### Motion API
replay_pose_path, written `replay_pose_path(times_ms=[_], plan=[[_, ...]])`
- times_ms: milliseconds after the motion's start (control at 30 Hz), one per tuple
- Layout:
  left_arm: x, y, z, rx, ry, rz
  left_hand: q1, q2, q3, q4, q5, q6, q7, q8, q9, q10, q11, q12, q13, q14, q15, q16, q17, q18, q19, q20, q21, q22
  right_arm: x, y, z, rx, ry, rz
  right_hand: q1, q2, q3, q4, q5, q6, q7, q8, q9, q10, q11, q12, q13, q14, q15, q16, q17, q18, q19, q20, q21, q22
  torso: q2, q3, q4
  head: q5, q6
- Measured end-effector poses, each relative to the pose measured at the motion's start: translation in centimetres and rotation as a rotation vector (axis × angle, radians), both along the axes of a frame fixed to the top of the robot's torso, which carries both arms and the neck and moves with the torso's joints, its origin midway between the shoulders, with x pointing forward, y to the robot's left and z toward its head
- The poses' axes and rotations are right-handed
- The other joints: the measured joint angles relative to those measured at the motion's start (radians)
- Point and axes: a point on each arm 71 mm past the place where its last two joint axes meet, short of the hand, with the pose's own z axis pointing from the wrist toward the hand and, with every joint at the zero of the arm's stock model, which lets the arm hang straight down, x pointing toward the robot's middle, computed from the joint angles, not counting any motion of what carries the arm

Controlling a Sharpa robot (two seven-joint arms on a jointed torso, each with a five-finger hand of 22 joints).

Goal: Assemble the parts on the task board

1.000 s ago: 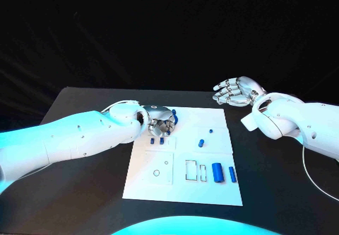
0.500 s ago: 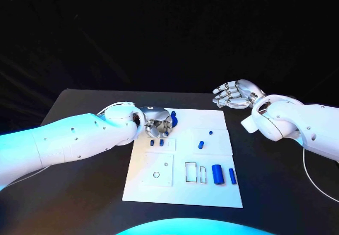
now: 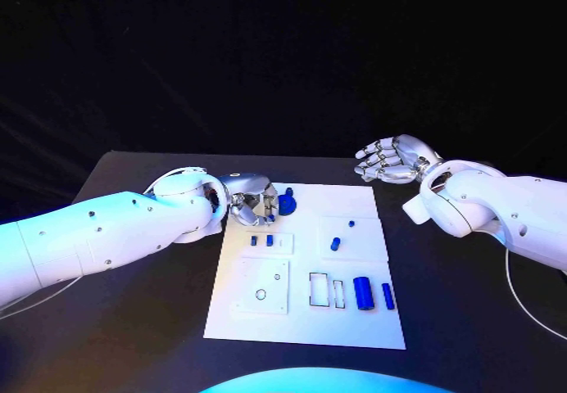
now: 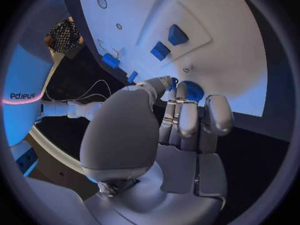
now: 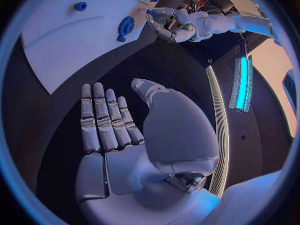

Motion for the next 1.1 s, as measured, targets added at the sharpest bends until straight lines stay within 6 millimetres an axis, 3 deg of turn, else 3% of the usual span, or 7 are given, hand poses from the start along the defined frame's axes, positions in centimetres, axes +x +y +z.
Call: replay_pose_path(times_ms=[433, 1100], plan=[[0.2, 1.1, -0.2, -0.002, 0.028, 0.043, -0.004, -0.004, -0.003, -0.003, 0.000, 0.000, 0.000, 0.000, 0.000, 0.000, 0.000, -0.004, 0.000, 0.000, 0.000, 0.000, -0.002, 0.000, 0.000, 0.000, 0.000, 0.000, 0.0, -0.1, 0.0, -0.001, 0.001, -0.002, 0.000, 0.000, 0.000, 0.000, 0.000, 0.000, 0.000, 0.000, 0.000, 0.000, 0.000, 0.000, 0.000, 0.000, 0.000, 0.000, 0.000, 0.000, 0.000, 0.000, 0.000, 0.000, 0.001, -0.0006, 0.0001, 0.003, -0.001], [0.6, 1.0, -1.2, 0.032, 0.069, 0.052, -0.008, 0.000, -0.003, -0.003, 0.000, 0.000, 0.000, -0.004, -0.001, 0.000, 0.000, -0.004, -0.001, 0.000, 0.000, 0.000, -0.007, 0.000, 0.000, 0.000, 0.000, -0.001, 0.0, 0.0, 0.0, -0.001, 0.001, -0.001, 0.000, 0.000, 0.000, 0.000, 0.000, 0.007, 0.001, 0.000, -0.002, 0.000, 0.000, 0.000, -0.001, 0.004, -0.004, 0.000, -0.002, 0.000, 0.000, 0.000, 0.000, -0.005, 0.001, -0.0001, -0.0011, 0.005, -0.009]])
